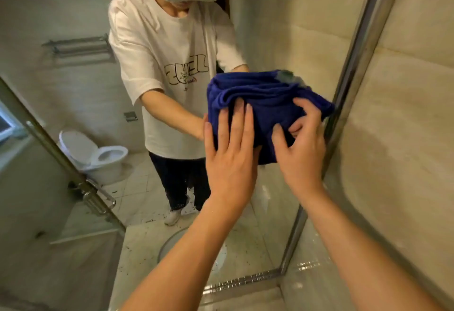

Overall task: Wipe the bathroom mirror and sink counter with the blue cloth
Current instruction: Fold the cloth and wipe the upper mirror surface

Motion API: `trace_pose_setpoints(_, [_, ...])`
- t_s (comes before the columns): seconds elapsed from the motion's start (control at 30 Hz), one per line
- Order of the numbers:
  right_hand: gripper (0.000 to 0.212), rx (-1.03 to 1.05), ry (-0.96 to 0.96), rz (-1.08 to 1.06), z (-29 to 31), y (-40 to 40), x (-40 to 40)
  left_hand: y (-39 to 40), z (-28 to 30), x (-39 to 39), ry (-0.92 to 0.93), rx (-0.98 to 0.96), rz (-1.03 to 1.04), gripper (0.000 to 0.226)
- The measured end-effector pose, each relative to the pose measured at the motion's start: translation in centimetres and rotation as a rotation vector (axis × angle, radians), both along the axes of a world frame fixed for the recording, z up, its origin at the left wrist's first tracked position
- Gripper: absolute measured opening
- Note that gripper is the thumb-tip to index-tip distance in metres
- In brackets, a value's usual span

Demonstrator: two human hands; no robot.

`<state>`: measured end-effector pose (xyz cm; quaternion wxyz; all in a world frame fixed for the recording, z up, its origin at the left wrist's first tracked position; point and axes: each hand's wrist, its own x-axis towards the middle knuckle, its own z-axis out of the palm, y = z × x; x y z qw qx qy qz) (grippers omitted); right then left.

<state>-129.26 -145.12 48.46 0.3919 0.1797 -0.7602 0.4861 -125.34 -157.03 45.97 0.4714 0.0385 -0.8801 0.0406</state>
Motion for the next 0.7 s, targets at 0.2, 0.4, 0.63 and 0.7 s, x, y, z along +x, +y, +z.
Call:
trace_pose_setpoints(0.2, [0.044,0.149,0.105,0.125,1.2,-8.0,3.9,-7.2,-1.6,5.5,0.01,0.145,0.265,0.083])
trace_pose_setpoints(0.4, [0.041,0.153,0.093,0.212,1.4,-13.2,7.3,-12.8,-0.2,9.5,-0.01,0.111,0.319,0.083])
trace_pose_setpoints(0.63, [0.035,0.115,0.022,0.267,0.4,-18.4,10.8,-18.6,-0.8,12.9,-0.035,0.045,0.317,0.085])
trace_pose_setpoints(0.7, [0.035,0.112,0.005,0.278,0.2,-20.2,11.9,-20.2,-1.2,14.0,-0.048,0.053,0.335,0.083])
